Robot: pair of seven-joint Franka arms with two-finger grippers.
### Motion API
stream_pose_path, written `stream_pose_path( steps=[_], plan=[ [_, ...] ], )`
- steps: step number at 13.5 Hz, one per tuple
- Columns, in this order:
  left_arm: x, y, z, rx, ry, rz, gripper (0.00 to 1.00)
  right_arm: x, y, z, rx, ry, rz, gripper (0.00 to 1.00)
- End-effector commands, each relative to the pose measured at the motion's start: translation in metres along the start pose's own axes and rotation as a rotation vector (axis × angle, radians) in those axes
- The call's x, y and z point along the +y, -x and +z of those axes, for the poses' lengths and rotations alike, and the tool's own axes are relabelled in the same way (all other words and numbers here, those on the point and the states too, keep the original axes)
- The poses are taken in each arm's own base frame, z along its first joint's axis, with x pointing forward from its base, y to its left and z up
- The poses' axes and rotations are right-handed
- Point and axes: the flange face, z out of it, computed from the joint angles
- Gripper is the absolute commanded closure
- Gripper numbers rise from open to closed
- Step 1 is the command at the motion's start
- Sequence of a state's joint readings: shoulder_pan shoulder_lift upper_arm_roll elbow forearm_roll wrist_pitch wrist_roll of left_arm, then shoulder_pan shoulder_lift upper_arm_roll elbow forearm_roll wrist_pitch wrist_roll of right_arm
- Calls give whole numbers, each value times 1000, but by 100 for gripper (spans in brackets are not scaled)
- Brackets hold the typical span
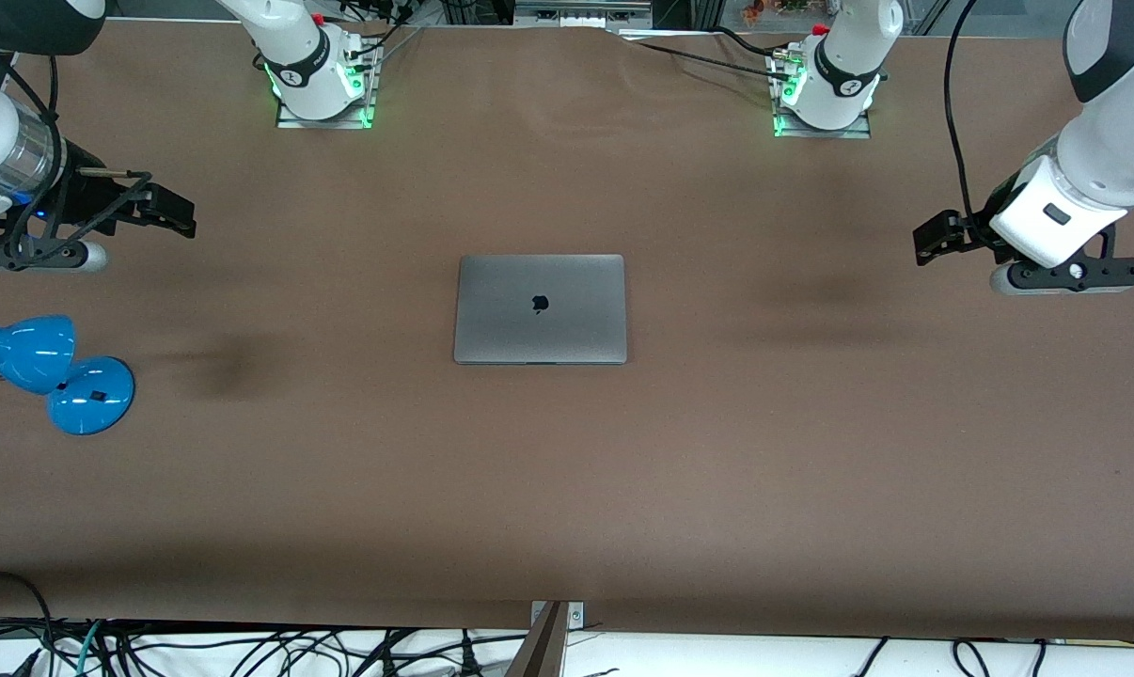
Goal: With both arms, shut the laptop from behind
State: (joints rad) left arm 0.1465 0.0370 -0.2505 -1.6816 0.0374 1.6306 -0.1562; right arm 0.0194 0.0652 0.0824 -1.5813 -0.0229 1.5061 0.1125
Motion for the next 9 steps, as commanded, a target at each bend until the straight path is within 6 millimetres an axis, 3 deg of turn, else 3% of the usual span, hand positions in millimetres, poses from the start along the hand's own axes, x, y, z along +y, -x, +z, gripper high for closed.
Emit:
stream_pose_path(
  steps=[1, 9],
  plan=[
    [0, 4, -11, 11, 16, 23, 0, 2, 5, -6, 2, 10, -2, 0],
    [1, 3, -10, 8, 16, 26, 0, 3, 8, -7, -8, 15, 5, 0]
  ],
)
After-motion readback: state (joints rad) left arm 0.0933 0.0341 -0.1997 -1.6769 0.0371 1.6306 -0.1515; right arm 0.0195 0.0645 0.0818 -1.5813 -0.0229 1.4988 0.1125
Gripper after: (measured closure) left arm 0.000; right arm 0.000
